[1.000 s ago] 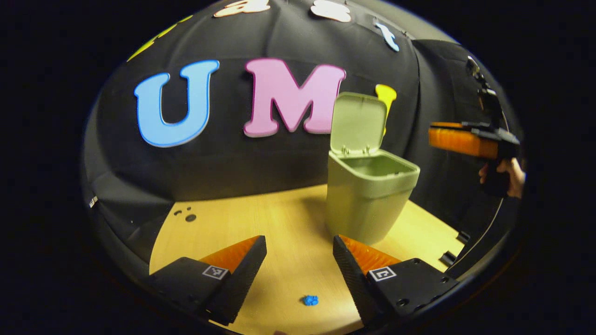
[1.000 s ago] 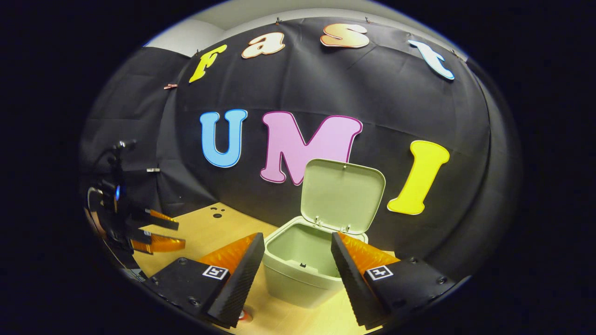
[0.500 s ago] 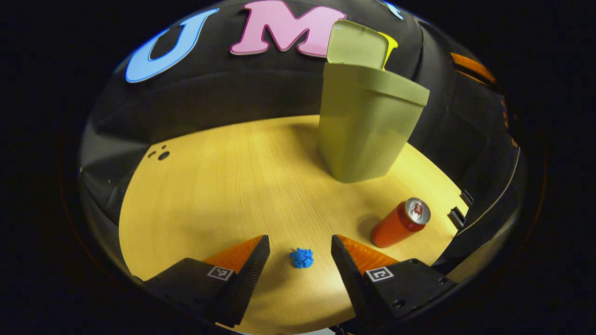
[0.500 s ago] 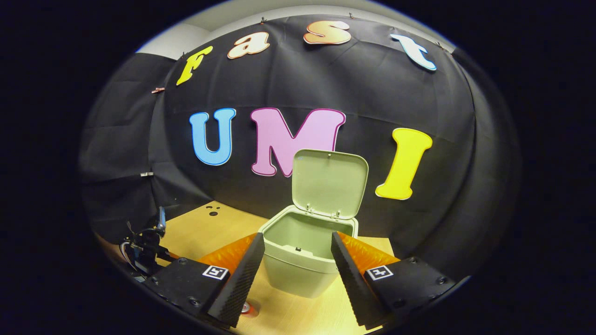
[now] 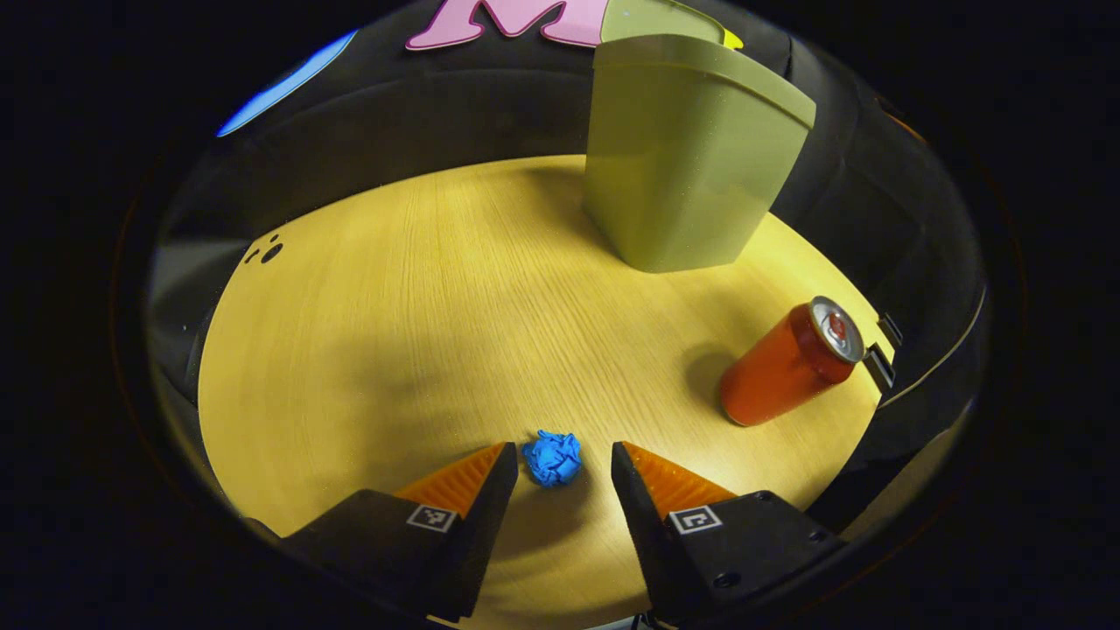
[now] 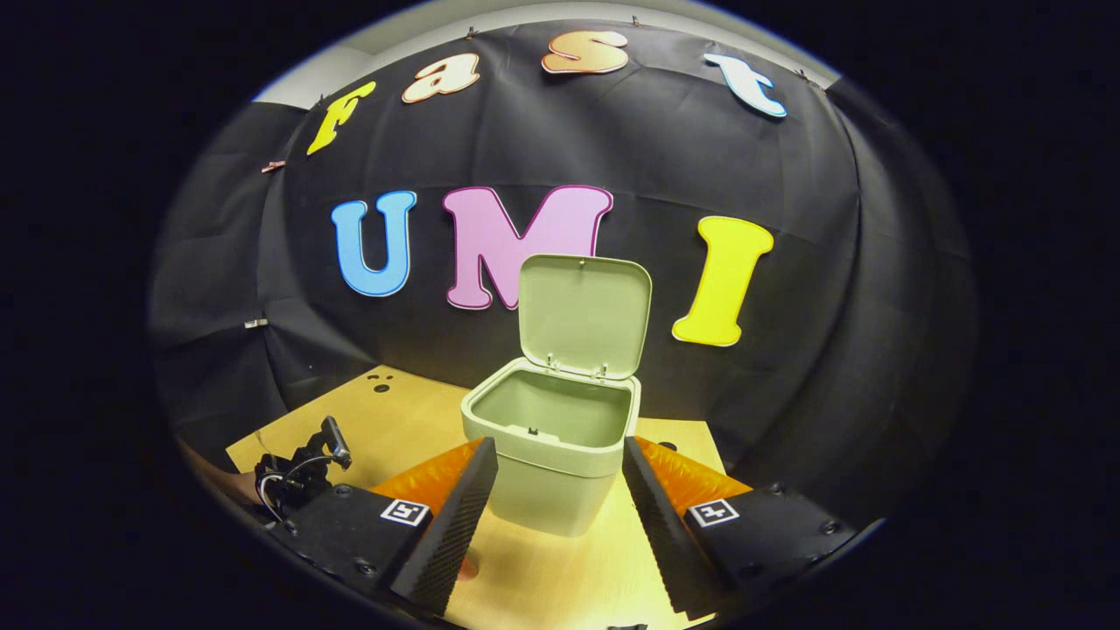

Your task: Press the lid of the desktop garbage bin to open it, pick up the crumpled paper on the desktop and throw it into the bin, then pick up the pop can on the desktop and drop it into the bin, and finally close the garbage bin lid.

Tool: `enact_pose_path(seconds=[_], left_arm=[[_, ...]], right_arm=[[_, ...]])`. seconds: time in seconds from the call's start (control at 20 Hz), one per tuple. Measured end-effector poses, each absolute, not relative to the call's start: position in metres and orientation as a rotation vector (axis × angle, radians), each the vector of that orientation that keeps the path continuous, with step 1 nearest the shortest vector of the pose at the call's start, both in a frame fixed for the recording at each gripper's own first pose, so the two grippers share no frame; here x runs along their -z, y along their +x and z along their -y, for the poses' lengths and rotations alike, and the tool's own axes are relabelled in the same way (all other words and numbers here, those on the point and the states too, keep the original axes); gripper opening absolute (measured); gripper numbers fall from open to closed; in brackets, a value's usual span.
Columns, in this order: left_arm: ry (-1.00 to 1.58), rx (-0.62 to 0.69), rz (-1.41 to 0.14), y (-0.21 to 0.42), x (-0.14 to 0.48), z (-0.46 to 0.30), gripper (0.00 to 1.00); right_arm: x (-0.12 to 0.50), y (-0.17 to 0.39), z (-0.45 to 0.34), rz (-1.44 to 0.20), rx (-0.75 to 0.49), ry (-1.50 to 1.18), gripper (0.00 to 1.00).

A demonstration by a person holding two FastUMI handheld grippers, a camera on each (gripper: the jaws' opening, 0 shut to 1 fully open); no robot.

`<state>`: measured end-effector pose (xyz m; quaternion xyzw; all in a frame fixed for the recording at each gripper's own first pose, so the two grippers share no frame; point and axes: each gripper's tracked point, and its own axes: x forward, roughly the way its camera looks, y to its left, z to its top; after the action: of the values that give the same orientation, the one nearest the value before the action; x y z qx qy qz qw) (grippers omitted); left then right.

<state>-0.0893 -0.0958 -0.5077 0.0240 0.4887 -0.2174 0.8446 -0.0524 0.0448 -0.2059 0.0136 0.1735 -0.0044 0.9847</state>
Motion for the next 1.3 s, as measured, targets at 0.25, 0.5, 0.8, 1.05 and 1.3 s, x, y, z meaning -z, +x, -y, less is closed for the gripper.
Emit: enact_pose_path(seconds=[0.25, 0.5, 0.8, 1.05, 1.3], left_arm=[[0.069, 0.471, -1.047, -0.084, 0.511, 0.087, 0.31], [0.055, 0.462, -1.054, -0.085, 0.509, 0.084, 0.25], [0.074, 0.496, -1.052, -0.093, 0.506, 0.089, 0.25], [0.044, 0.496, -1.046, -0.096, 0.501, 0.091, 0.18], [-0.02, 0.491, -1.004, -0.09, 0.475, 0.086, 0.17]], right_arm=[[0.208, -0.062, -0.037, -0.364, 0.034, 0.029, 0.92], [0.211, -0.063, -0.04, -0.365, 0.029, 0.049, 0.92], [0.213, -0.062, -0.047, -0.375, 0.001, 0.043, 0.92], [0.213, -0.062, -0.048, -0.372, -0.003, 0.048, 0.92], [0.217, -0.064, -0.05, -0.375, -0.006, 0.047, 0.92]])
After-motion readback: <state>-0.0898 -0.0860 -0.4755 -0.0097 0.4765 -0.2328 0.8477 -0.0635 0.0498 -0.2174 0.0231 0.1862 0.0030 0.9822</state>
